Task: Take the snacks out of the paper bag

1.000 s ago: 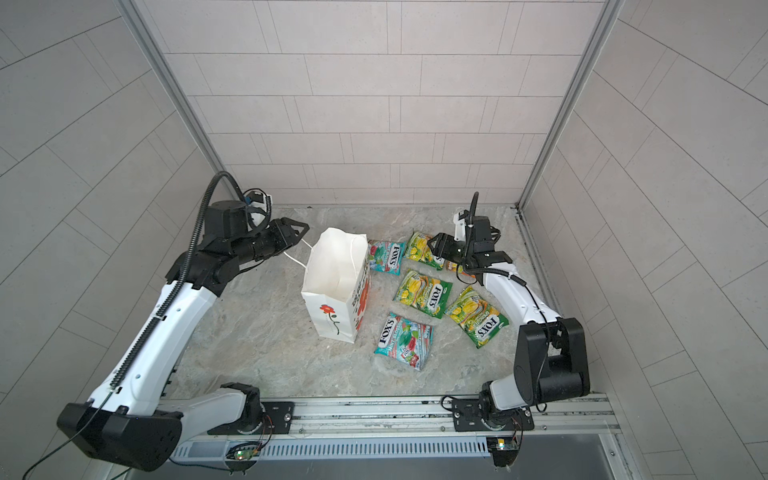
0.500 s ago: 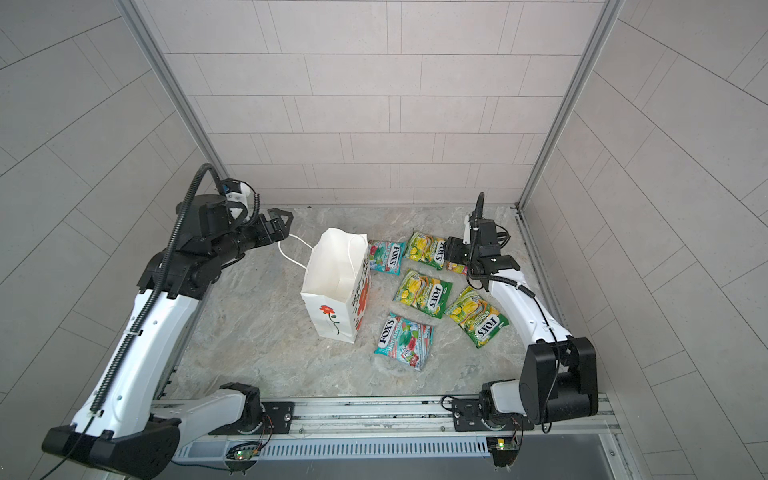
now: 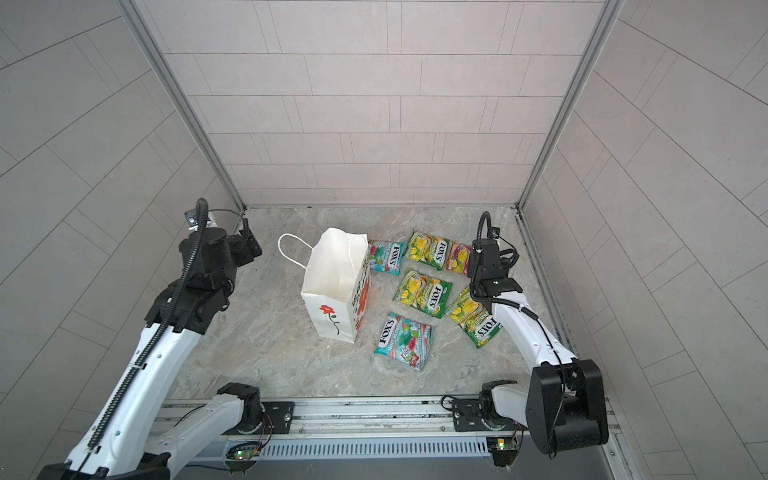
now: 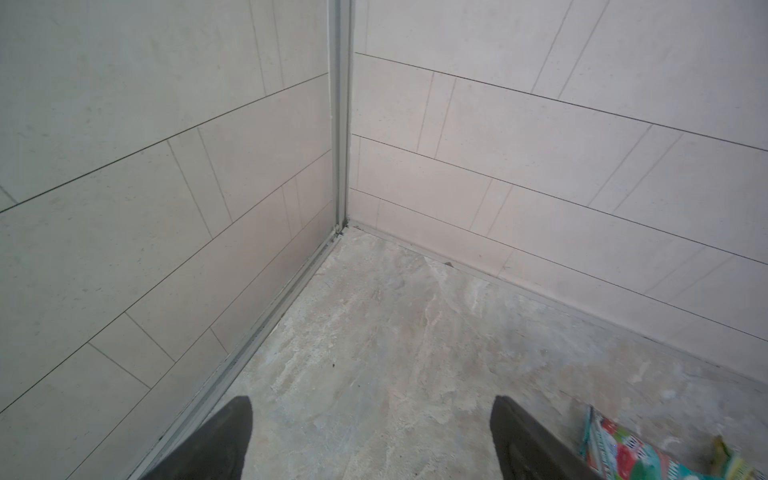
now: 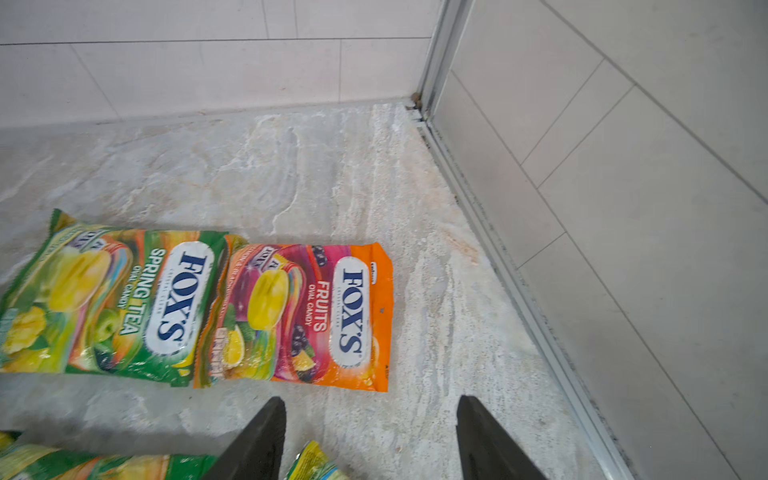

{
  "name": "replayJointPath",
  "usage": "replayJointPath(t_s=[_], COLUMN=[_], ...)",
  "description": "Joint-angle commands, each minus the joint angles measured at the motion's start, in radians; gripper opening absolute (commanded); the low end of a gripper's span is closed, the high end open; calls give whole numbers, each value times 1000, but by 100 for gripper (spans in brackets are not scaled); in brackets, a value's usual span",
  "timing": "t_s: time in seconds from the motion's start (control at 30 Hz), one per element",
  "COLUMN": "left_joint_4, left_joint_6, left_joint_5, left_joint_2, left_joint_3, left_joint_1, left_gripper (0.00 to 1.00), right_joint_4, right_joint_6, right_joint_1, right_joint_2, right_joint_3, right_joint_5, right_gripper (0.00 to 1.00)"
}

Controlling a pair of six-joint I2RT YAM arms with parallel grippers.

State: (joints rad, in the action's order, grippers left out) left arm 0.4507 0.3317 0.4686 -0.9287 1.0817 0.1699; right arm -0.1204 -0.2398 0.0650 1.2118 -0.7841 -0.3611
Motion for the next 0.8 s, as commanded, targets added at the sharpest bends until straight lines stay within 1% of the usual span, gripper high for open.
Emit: replayJointPath(t_s=[0.0, 0.17, 0.3, 0.43, 0.5, 0.57, 0.67, 0.77], left_joint_4=[-88, -144, -233, -407, -500, -612, -751, -860], left_joint_6=[41, 67, 39, -43, -55, -85, -133, -183], left_joint_5=[82, 122, 131, 134, 145, 123, 117, 109], left_joint_2=[36, 48, 71, 97, 103, 102, 72, 12], left_joint_3=[-71, -184, -308, -462, -533, -601, -681, -724], left_joint_1=[-6, -5, -5, -6, -5, -6, -6, -6], left_gripper=[94, 94, 94, 94, 94, 94, 94, 94], right_joint_4=[101, 203, 288, 350, 414, 475, 540, 603], right_joint_6=[24, 29, 52, 65, 78, 83, 86, 85], right_joint_1=[-2, -2, -2, -2, -2, -2, -2, -2], right_joint_2=[-27, -23, -4, 2, -6, -14, -20, -15], right_joint_3=[54, 133, 158, 222, 261, 305, 357, 395], right_joint_5=[-133, -190, -211, -223, -219, -214, -210, -204], right_gripper=[66, 66, 66, 66, 66, 66, 66, 68])
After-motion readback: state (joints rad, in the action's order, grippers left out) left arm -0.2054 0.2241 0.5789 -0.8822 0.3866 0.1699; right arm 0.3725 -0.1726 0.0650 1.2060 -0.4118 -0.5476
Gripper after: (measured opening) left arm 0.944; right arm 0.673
